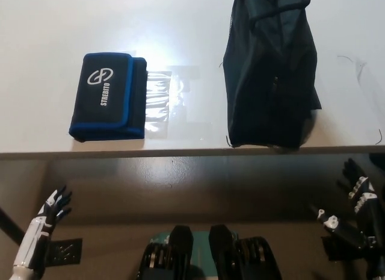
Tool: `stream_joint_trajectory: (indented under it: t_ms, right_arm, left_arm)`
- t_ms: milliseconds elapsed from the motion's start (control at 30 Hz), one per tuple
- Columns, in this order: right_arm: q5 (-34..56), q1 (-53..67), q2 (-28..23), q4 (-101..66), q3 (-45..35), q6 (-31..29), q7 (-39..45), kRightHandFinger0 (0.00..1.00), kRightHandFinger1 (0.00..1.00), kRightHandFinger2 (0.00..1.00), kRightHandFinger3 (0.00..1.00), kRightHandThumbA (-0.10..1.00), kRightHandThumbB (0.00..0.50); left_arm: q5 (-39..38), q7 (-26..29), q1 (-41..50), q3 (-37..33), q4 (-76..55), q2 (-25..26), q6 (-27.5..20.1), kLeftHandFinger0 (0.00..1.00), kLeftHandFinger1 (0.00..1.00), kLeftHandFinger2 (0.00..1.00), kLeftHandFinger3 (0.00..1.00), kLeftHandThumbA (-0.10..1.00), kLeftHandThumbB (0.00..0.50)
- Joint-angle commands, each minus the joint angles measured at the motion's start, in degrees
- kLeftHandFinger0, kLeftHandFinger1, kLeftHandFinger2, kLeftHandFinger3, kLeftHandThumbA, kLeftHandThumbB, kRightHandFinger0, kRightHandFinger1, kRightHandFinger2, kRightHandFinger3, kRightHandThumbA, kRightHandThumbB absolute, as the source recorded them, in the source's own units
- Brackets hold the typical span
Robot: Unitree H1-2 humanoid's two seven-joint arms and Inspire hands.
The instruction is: Use both hands to pick up the lunch bag on the right hand side and smoothly move it near the note book on the left hand side
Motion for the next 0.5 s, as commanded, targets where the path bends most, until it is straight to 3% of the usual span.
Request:
stream_joint_trajectory:
  t_ms: [0,100,233,333,367,467]
  right_arm:
    - [3.38,-0.53,-1.42,-9.04,-2.42,-8.56,-0.11,0.92,1.0,1.0,1.0,0.95,0.143]
    - [1.85,-1.05,-1.21,-10.95,-3.23,-8.56,-1.02,0.9,0.99,1.0,1.0,0.94,0.146]
    - [1.94,-2.09,-1.37,-12.29,-4.35,-8.05,-1.17,0.89,0.98,1.0,1.0,0.96,0.177]
    - [2.15,-3.12,-1.64,-13.14,-5.23,-6.86,-1.46,0.92,1.0,1.0,1.0,0.98,0.177]
    - [2.44,-4.01,-2.0,-13.43,-5.64,-6.19,-1.5,0.97,1.0,1.0,1.0,1.0,0.184]
    - [2.82,-5.93,-2.77,-13.87,-6.24,-4.0,-1.33,1.0,1.0,1.0,1.0,1.0,0.191]
  left_arm:
    - [-0.46,-3.45,-0.93,-0.35,-8.33,4.19,-6.22,1.0,1.0,1.0,1.0,1.0,0.287]
    - [-0.31,-3.74,-1.38,-0.54,-11.91,4.77,-4.15,1.0,1.0,1.0,1.0,1.0,0.315]
    - [-3.6,-4.58,-3.25,-1.1,-16.82,4.93,-1.22,1.0,1.0,1.0,1.0,1.0,0.291]
    - [-5.62,-5.05,-5.45,-1.45,-19.19,4.79,0.15,1.0,1.0,1.0,1.0,1.0,0.283]
    - [-5.99,-5.38,-7.02,-1.67,-19.67,4.82,0.29,1.0,1.0,1.0,1.0,1.0,0.298]
    - [-5.68,-4.92,-9.55,-1.52,-20.35,4.17,1.48,1.0,1.0,1.0,1.0,1.0,0.314]
